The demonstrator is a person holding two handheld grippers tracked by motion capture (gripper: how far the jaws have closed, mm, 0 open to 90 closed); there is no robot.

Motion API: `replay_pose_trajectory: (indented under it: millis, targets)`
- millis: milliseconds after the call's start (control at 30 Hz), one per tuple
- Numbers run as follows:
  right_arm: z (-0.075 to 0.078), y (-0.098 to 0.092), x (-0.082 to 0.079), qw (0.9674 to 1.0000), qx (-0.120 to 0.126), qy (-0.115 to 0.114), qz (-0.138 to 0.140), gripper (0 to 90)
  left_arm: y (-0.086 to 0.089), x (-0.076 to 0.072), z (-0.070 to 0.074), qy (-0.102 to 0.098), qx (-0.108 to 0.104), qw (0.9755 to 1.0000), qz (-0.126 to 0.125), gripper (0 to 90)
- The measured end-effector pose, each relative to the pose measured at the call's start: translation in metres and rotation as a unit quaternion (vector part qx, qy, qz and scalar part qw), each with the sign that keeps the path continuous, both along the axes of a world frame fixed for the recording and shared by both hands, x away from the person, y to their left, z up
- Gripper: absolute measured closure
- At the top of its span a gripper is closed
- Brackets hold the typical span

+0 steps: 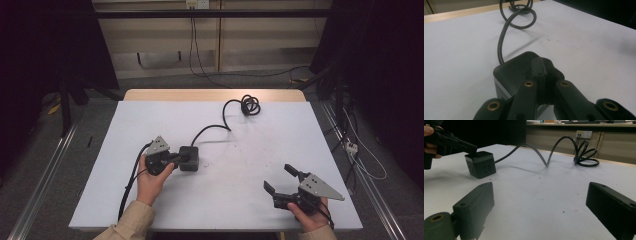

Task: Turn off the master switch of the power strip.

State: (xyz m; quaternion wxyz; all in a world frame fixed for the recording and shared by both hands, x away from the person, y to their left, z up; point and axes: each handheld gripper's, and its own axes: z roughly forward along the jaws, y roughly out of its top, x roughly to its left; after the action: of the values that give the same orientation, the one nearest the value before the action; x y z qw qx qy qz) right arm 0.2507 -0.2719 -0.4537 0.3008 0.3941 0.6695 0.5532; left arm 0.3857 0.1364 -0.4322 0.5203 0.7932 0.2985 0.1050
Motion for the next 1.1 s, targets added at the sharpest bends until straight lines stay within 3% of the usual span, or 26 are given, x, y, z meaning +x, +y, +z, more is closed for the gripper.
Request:
replay_pose_trajectory:
  millis: [533, 600, 733, 1100]
  targets:
    - [0.0003, 0.0004, -0.0005, 1.0000, -0.001, 0.000, 0.001, 7.5, -0.0003, -0.0002, 0.0002, -0.003, 0.004, 1.0000, 0.001, 90.0]
    - [0.0002, 0.0005, -0.0004, 1.0000, -0.001, 0.000, 0.001, 7.5, 0.0000, -0.0004, 0.0007, -0.022, 0.021, 0.9994, 0.014, 90.0]
    - [0.0003, 0.0005, -0.0006, 1.0000, -0.001, -0.001, 0.001, 7.5, 0.0036, 0.0025, -0.0005, -0.006, 0.005, 0.9999, 0.012, 90.0]
    - [0.0002, 0.0006, -0.0002, 1.0000, -0.002, -0.001, 0.001, 7.5, 0.0011, -0.0012, 0.0024, -0.017, 0.025, 0.9995, 0.011, 90.0]
